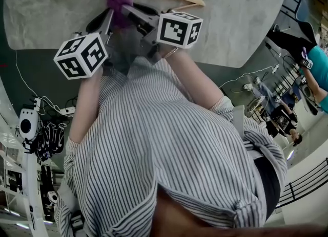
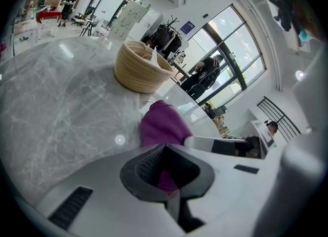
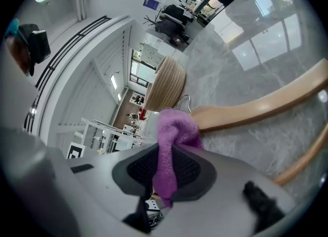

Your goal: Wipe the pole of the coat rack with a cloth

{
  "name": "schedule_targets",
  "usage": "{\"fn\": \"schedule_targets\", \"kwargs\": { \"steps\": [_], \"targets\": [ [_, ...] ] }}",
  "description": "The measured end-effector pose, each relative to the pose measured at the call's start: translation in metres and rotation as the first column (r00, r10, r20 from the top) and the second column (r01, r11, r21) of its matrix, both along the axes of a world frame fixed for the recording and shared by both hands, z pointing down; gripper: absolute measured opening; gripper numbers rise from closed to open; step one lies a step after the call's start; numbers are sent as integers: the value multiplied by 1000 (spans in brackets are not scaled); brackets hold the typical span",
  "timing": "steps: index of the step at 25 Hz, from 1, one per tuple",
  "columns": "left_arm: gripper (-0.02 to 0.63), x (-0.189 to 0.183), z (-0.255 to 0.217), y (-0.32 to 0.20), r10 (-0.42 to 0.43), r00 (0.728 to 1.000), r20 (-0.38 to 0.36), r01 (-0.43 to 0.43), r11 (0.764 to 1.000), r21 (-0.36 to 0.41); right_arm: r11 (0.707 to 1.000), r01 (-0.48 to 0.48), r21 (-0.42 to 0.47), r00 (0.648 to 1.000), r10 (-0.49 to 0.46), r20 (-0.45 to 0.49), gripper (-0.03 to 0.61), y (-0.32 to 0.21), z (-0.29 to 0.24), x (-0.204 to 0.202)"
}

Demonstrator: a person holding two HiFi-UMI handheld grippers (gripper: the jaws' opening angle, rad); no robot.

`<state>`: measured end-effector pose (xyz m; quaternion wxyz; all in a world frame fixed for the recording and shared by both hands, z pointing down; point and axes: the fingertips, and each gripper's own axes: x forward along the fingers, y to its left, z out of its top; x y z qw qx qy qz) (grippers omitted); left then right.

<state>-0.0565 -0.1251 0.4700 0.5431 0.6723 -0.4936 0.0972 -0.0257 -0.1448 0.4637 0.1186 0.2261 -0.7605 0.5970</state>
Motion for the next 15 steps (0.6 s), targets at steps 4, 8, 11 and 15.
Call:
{"fn": "schedule_targets", "kwargs": {
  "steps": [4, 8, 11, 15],
  "targets": [
    [14, 7, -1, -8, 18, 1000, -4, -17, 1000, 14, 1000, -14, 11, 1000, 14, -6, 75, -5, 0, 5],
    [14, 19, -2, -20, 50, 999, -5, -49, 999, 22, 999, -49, 20, 999, 49, -17, 75, -17, 1, 21],
    [14, 20, -4, -25, 68, 998, -2, -67, 997, 34, 997, -71, 34, 997, 72, -23, 75, -25, -1, 24],
    [14, 25, -8, -27, 95, 996, -7, -94, 995, 39, 994, -100, 46, 995, 102, -26, 75, -31, -6, 24]
  ]
}}
